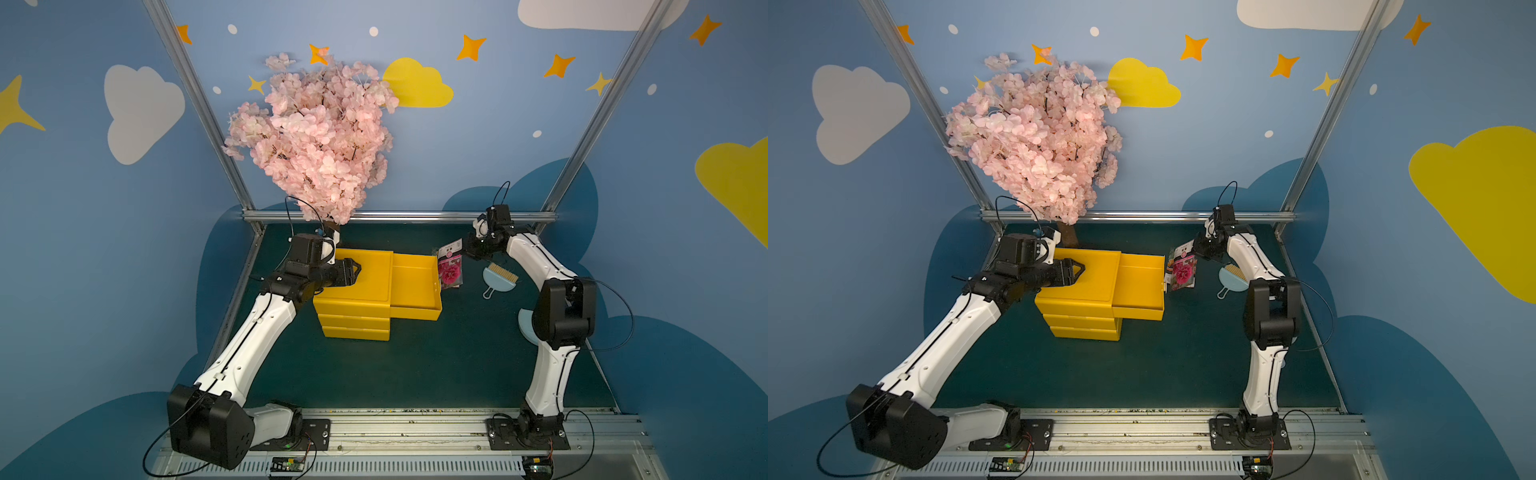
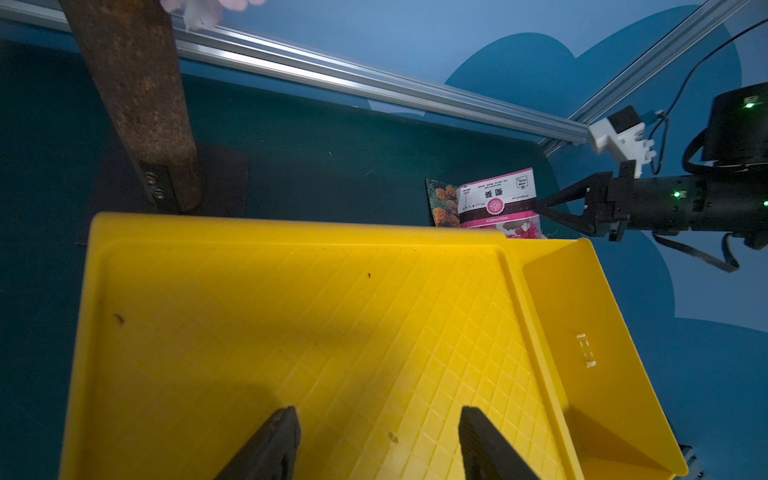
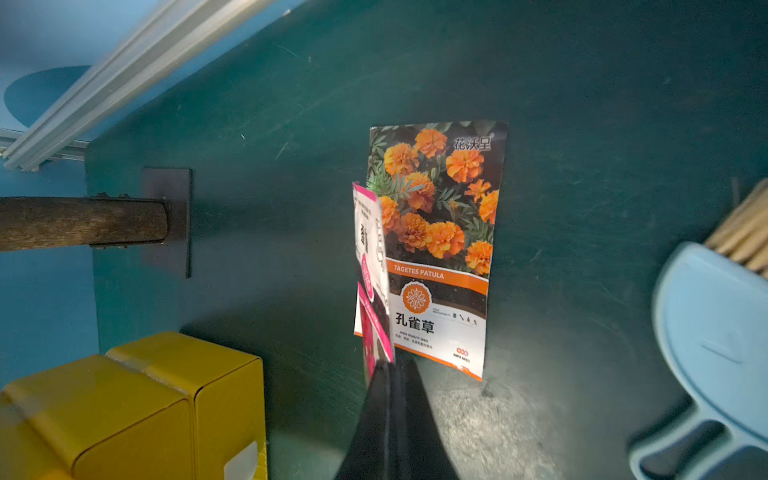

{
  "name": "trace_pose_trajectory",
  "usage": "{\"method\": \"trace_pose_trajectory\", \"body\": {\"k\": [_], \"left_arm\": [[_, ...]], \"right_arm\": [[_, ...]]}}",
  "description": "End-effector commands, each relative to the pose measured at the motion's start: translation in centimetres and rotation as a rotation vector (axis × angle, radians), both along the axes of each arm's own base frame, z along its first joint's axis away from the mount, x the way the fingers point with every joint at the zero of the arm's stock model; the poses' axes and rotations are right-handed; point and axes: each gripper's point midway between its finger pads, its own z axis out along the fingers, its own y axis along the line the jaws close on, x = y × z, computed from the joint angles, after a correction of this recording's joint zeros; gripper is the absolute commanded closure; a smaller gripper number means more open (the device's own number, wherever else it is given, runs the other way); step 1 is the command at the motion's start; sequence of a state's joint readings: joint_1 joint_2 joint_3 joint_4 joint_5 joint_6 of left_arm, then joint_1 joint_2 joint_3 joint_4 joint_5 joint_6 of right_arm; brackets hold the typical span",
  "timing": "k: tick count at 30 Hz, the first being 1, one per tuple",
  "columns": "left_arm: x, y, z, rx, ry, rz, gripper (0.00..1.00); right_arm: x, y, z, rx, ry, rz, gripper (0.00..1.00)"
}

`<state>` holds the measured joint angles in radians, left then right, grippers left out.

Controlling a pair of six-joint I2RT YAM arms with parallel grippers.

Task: Take the seed bags out of the drawer
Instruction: Place the seed packet at the center of the board, then close the drawer in the storage box.

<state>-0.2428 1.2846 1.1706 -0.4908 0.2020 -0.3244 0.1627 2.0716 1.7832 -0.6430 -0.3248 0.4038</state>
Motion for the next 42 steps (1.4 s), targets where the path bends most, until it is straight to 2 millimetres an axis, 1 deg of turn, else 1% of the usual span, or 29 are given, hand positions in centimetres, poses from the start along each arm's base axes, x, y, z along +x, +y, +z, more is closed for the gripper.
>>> {"method": "trace_pose_trajectory", "body": {"k": [1,5,8,9,10,13,14,15,18,23,31,34,38,42], "left_arm": [[-4.0,1.7,-6.9,0.091,0.297,0.034,0.33],[-4.1,1.6,-6.9,0.091,0.299,0.031,0.33],[-4.2,1.7,-6.9,0.091,0.301,0.032,0.33],[-4.2,1.7,-6.9,0.091,0.301,0.032,0.33],[-4.2,1.6,-7.0,0.092,0.304,0.031,0.33],[-4.3,1.7,-7.1,0.095,0.309,0.031,0.33],[-4.3,1.7,-7.0,0.095,0.306,0.032,0.33],[-4.3,1.7,-7.0,0.096,0.306,0.033,0.33],[-4.3,1.7,-6.9,0.097,0.303,0.035,0.33],[-4.3,1.7,-6.5,0.096,0.292,0.038,0.33],[-4.6,1.7,-6.1,0.100,0.288,0.034,0.33],[-4.7,1.7,-6.1,0.103,0.289,0.035,0.33],[-4.9,1.7,-6.1,0.103,0.289,0.037,0.33],[-5.0,1.6,-6.0,0.105,0.285,0.034,0.34]], "right_arm": [[1.5,0.3,1.2,0.041,-0.041,0.011,1.00],[1.9,-1.0,-1.3,-0.012,0.000,0.010,1.00],[2.1,-2.2,-2.7,-0.073,0.027,0.000,1.00],[2.2,-2.7,-3.1,-0.098,0.035,-0.009,0.95],[2.1,-3.3,-3.3,-0.124,0.044,-0.018,0.87],[1.8,-4.4,-2.8,-0.188,0.037,-0.033,0.68],[1.6,-4.7,-2.4,-0.202,0.028,-0.037,0.64],[1.3,-4.9,-1.9,-0.214,0.021,-0.036,0.62],[0.0,-4.9,-0.4,-0.213,0.006,-0.030,0.62],[-3.7,-2.9,1.8,-0.128,-0.019,0.011,0.65],[-11.4,1.6,4.9,0.055,-0.063,0.120,0.64],[-14.1,3.3,6.3,0.085,-0.085,0.171,0.64],[-16.7,5.5,7.2,0.082,-0.097,0.242,0.63],[-17.8,7.1,7.4,0.097,-0.089,0.274,0.63]]}}
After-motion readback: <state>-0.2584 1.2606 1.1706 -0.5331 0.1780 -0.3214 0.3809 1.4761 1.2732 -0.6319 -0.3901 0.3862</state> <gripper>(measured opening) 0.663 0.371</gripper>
